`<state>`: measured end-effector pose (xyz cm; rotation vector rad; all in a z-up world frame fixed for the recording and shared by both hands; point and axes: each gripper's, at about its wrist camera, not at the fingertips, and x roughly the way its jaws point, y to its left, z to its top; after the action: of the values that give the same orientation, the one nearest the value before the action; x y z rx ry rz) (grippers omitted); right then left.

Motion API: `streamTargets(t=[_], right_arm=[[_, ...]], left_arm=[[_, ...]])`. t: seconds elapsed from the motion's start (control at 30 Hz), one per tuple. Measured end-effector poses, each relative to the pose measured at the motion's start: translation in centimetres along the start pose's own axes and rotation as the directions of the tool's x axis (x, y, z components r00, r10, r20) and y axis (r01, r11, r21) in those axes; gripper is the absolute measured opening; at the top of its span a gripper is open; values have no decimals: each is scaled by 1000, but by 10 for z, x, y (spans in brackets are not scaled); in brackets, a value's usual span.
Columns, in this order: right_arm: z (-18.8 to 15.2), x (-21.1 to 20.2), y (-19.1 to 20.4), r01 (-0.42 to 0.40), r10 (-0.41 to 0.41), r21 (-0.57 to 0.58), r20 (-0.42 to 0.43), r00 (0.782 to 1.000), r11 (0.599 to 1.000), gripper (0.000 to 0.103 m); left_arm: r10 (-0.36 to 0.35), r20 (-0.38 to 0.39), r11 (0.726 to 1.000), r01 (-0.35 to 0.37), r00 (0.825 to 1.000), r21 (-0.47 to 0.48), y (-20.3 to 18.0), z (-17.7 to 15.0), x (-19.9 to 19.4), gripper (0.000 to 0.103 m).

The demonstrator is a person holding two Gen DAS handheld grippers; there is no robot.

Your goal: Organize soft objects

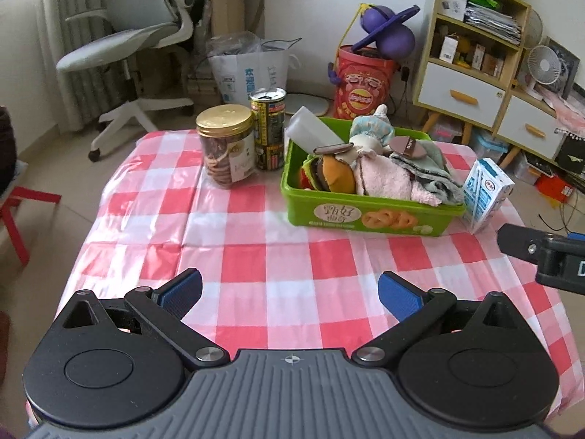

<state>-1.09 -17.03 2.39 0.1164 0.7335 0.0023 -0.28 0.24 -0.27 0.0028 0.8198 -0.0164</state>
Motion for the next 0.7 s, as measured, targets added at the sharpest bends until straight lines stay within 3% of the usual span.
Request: streamTargets(t=[0.27,0.7], right_arm=[[0,6,1,2,-1,14,-47,999,1000,75],[-2,10,4,-7,8,10,-65,998,1000,75]], left_arm=[[76,2,997,-76,997,1,1,-1,-3,98],[82,-2,996,-82,997,17,-5,-3,-4,98]])
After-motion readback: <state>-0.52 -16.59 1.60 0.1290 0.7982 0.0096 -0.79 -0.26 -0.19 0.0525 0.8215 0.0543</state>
